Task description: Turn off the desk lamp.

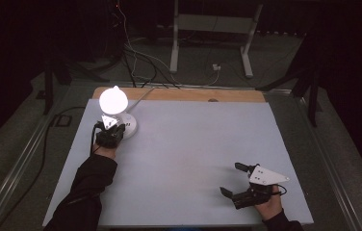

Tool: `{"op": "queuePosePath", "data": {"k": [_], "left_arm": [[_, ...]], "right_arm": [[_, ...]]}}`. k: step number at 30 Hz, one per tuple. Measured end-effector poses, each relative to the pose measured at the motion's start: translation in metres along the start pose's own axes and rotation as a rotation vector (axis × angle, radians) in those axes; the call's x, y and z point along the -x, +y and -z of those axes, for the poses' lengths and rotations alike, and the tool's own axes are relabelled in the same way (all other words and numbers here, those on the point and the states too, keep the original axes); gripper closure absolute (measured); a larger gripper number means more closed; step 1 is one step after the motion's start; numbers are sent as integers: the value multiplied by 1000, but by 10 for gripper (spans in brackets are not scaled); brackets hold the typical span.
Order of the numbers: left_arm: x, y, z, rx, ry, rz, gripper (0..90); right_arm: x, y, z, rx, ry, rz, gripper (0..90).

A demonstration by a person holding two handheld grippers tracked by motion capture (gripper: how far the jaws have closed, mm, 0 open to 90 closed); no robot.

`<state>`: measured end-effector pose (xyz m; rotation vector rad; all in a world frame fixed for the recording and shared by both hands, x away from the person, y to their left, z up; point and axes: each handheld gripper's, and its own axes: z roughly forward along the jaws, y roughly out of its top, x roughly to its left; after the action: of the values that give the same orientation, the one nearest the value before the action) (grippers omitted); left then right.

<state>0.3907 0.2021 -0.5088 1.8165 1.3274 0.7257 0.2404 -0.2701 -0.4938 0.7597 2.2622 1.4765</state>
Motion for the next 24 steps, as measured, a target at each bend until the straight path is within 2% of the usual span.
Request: {"op": "queuePosePath", "data": {"k": [18, 21, 24], "left_arm": [[1, -4, -6, -19, -3, -20, 900], [-1, -4, -6, -21, -14, -16, 900], [2, -4, -6, -23, 1, -32, 900]], "right_arm": [[0, 0, 0, -5, 1, 0, 0], [0, 0, -1, -6, 3, 1, 0], [-1, 0, -2, -10, 4, 0, 0]]}}
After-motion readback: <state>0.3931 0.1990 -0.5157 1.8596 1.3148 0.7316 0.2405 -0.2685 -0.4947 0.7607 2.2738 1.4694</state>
